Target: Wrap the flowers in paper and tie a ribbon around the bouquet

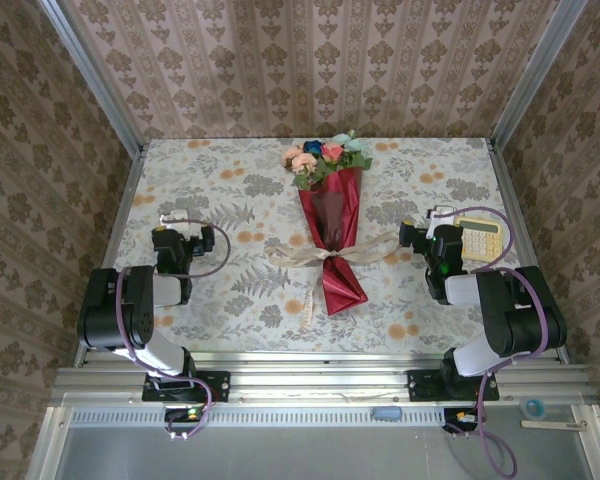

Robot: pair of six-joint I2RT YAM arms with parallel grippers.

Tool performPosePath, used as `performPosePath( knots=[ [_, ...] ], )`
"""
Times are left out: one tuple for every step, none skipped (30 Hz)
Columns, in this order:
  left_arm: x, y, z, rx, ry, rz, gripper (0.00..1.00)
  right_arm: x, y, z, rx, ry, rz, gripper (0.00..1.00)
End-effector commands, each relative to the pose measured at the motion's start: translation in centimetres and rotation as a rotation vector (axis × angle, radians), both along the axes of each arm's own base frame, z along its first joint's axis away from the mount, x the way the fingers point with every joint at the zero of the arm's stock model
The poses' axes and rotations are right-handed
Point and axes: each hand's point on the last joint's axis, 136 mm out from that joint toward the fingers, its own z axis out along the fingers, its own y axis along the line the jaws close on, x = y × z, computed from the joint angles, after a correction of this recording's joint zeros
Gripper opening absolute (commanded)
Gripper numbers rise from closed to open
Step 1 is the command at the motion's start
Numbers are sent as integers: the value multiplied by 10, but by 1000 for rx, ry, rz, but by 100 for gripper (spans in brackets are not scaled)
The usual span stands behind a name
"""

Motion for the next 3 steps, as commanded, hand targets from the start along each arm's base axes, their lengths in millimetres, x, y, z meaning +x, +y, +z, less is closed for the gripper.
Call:
performPosePath(
  knots=[
    [1,0,4,16,-8,-17,100,6,-5,8,-33,-24,-24,100],
    [1,0,4,15,-7,-17,100,6,-4,10,-34,-32,-21,100],
    [1,0,4,15,-7,-17,100,6,-4,9,-34,-30,-16,100]
  ],
)
